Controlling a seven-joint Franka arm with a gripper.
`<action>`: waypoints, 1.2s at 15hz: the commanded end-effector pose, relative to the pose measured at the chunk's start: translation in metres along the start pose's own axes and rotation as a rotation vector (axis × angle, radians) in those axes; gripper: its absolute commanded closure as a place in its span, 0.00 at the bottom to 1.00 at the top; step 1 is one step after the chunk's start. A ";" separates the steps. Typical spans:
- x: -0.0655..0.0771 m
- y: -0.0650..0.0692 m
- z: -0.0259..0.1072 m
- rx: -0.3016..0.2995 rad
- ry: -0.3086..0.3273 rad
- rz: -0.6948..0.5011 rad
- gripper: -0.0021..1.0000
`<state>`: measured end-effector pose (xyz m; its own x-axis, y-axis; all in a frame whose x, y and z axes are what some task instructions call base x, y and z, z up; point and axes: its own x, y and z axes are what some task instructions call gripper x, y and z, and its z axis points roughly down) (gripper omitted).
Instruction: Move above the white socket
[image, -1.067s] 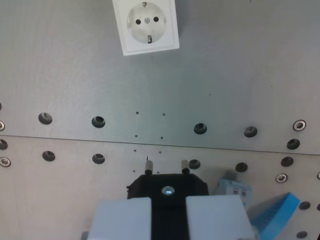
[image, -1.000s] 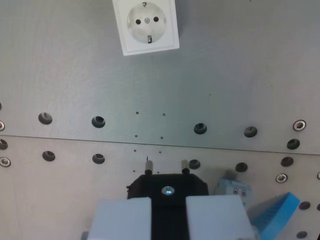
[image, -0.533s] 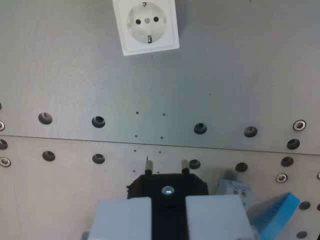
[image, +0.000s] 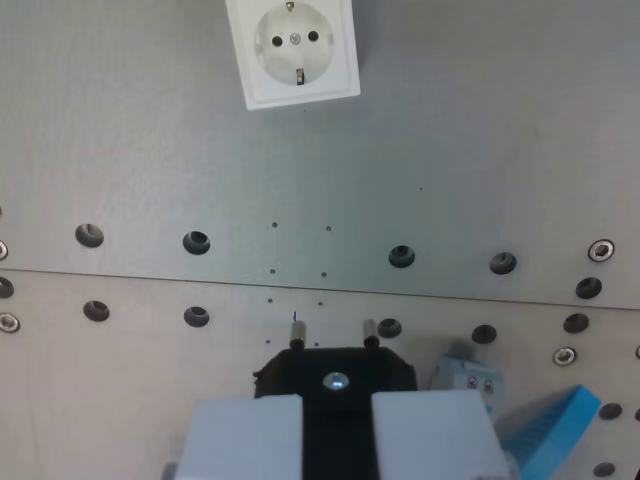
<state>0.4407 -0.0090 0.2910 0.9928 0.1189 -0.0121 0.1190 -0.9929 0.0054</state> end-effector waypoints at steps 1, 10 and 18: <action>0.003 0.000 0.008 -0.002 0.031 -0.031 1.00; 0.009 -0.002 0.034 -0.001 0.054 -0.077 1.00; 0.014 -0.005 0.066 -0.002 0.081 -0.119 1.00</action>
<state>0.4586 -0.0032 0.2312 0.9841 0.1748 -0.0310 0.1750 -0.9846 0.0025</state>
